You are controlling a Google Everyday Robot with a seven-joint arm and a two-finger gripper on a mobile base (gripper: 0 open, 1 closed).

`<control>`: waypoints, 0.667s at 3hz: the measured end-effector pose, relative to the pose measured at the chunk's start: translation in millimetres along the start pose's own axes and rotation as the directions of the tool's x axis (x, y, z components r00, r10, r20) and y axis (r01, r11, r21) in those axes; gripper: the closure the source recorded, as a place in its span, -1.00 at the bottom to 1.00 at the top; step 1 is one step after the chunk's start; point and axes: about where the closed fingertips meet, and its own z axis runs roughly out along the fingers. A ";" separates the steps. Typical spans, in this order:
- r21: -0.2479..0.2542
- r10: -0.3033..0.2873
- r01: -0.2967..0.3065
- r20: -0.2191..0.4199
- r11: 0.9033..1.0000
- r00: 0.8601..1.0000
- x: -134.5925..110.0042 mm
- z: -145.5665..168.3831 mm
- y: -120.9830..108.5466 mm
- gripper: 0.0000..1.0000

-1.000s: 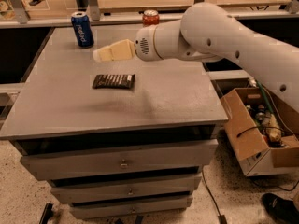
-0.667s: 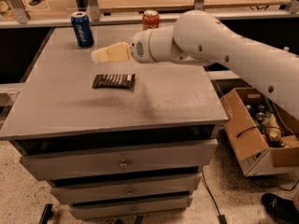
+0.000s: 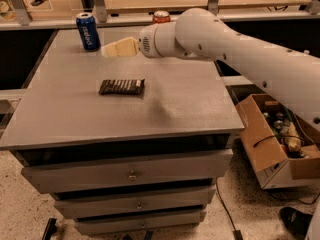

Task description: Pick pepsi can

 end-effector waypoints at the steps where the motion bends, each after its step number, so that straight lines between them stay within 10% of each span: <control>1: 0.000 0.000 0.000 0.000 1.000 1.000 0.0 0.0 0.1 -1.00; 2: -0.033 -0.024 0.024 0.009 0.999 1.000 -2.7 9.0 2.1 -1.00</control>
Offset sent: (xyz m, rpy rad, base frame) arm 0.0154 0.0190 -0.0010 0.0083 -0.0512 0.1046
